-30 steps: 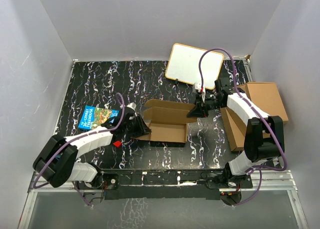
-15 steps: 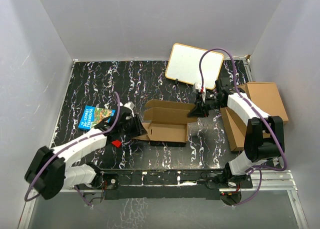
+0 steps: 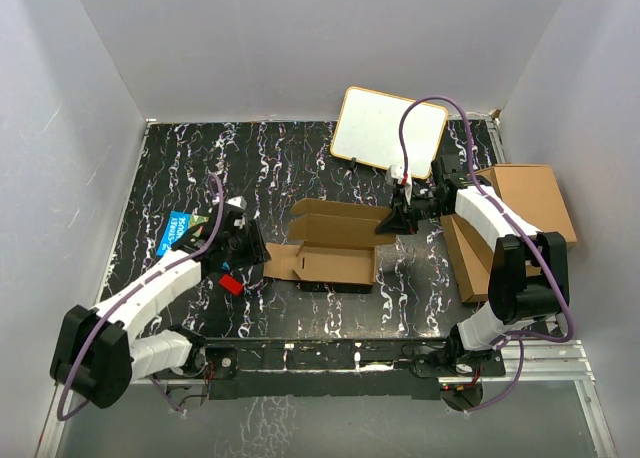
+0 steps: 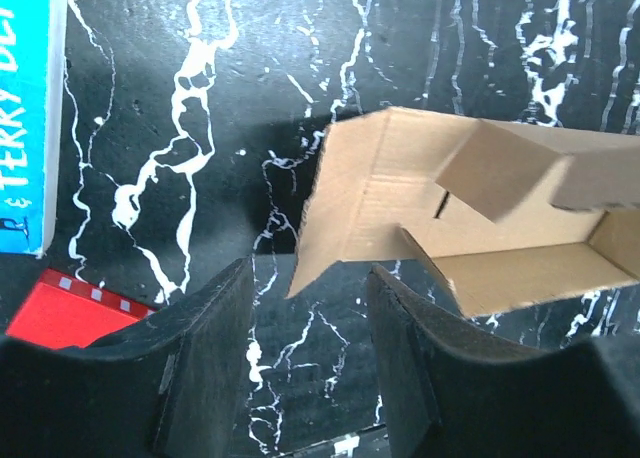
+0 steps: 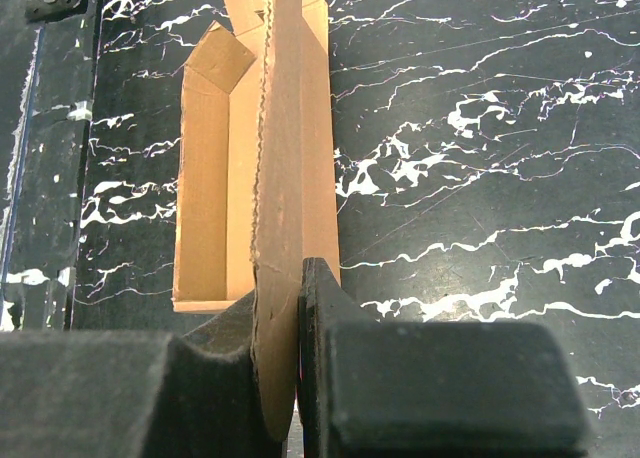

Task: Fold the paper box

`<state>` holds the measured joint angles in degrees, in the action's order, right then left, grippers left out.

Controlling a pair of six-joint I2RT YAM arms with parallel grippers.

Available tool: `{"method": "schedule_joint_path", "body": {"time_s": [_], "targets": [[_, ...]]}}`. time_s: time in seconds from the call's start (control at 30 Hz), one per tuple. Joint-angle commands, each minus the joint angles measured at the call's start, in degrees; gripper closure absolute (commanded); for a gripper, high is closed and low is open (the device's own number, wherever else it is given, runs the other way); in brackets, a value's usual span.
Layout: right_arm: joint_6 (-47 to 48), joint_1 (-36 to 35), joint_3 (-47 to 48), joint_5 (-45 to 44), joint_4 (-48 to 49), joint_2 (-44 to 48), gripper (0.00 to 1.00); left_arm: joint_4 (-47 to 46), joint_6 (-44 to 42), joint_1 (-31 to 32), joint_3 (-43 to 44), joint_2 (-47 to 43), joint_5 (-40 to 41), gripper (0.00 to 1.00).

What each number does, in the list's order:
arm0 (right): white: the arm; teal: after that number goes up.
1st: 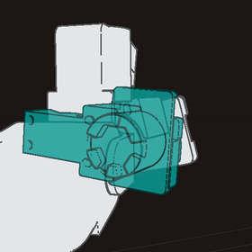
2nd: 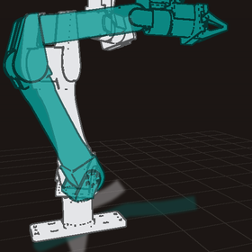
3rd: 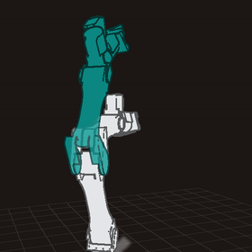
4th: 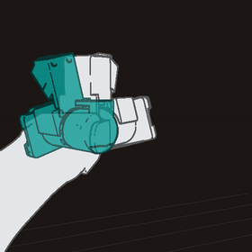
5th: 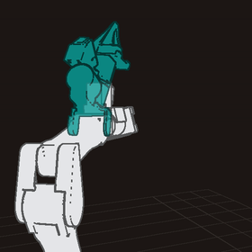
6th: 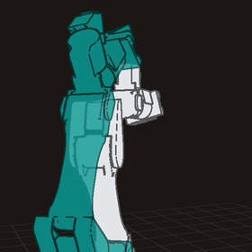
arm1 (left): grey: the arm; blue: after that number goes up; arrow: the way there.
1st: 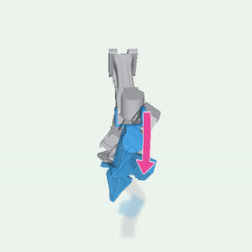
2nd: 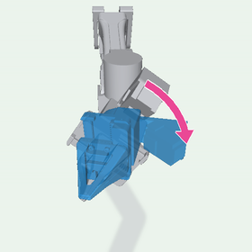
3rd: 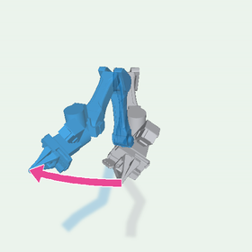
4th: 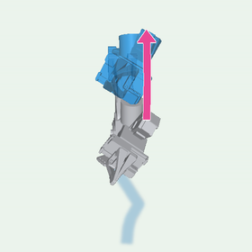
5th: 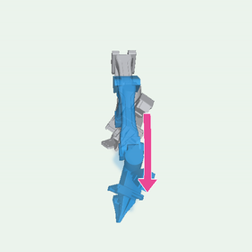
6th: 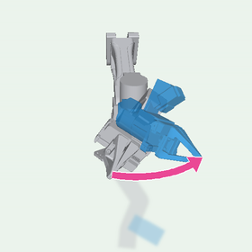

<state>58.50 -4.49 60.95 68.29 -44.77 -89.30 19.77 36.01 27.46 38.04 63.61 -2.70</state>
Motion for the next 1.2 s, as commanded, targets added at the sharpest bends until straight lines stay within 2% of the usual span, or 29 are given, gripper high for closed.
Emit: {"method": "schedule_joint_path", "body": {"time_s": [0.0, 0.2, 0.33, 0.43, 0.63, 0.83, 1.17], "targets": [[1.51, 0.23, -0.3, 2.54, 1.62, 0.5, 0.92, -3.08, -2.43, -1.74, -0.43, 3.3, -3.42, 0.52], [1.78, 0.21, -0.35, 2.7, 1.45, 0.23, 0.92, -9.65, -1.58, -1.93, -1.9, 7.55, -6.13, 0.57], [1.76, 0.25, -0.39, 2.67, 1.44, 0.09, 0.92, -11.41, -1.51, -2.13, -3.08, 7.92, -6.34, 0.72], [1.75, 0.23, -0.46, 2.65, 1.44, -0.11, 0.92, -12.94, -0.94, -2.22, -4.12, 6.92, -7.24, 0.78], [1.55, 0.22, -0.48, 2.25, 1.73, -0.47, 0.92, -14.6, -0.73, -2.21, -4.91, 4.42, -10.93, 0.94], [-0.74, 0.19, -1.14, 1.58, 3.89, -0.35, 0.92, -15.77, 1.14, -2.18, -5.27, 1.74, -16.11, 0.97], [-3.07, 0.11, -2.09, 1.09, 6.15, -0.17, 0.92, -21.55, 4.04, -2.15, -7.27, 2.67, -23.34, 1.0]]}}
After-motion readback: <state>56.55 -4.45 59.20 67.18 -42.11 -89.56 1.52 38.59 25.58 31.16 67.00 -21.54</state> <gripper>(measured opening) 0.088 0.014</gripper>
